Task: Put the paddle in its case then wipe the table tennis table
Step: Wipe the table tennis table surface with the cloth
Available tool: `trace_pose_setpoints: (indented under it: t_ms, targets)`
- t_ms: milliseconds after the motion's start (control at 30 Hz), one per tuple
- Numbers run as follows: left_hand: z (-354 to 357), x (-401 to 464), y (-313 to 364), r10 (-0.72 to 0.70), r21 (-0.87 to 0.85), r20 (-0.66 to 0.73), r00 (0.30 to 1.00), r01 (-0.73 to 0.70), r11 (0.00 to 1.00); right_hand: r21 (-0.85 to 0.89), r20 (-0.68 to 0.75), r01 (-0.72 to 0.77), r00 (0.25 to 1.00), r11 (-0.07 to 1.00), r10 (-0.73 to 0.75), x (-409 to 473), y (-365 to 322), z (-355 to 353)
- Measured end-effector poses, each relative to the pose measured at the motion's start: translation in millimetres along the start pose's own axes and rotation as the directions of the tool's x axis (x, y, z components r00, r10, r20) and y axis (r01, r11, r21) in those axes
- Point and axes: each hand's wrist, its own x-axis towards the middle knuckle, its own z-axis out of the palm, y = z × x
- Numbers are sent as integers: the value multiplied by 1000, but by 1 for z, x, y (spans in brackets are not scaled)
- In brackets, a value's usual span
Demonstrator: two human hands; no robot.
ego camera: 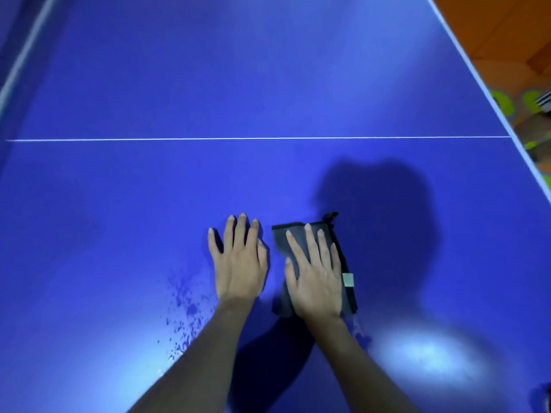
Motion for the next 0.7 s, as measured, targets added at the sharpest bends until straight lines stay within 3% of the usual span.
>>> trace_pose_setpoints:
  t_ms: [333,433,567,700]
  targets:
    - [14,5,-3,2,5,-66,998,-1,1000,-3,-5,23,1000,1000,-23,195,-16,14]
    - [15,9,-2,-8,26,-17,1000,8,1000,32,-24,49,999,998,-48,239,-23,20]
    - [13,10,-3,-5,30,53,999,3,1000,87,-97,63,994,994,-54,254,-25,29]
    - [4,12,-1,-11,-41,25,1000,12,999,110,-95,82,993,991,-72,221,-28,28]
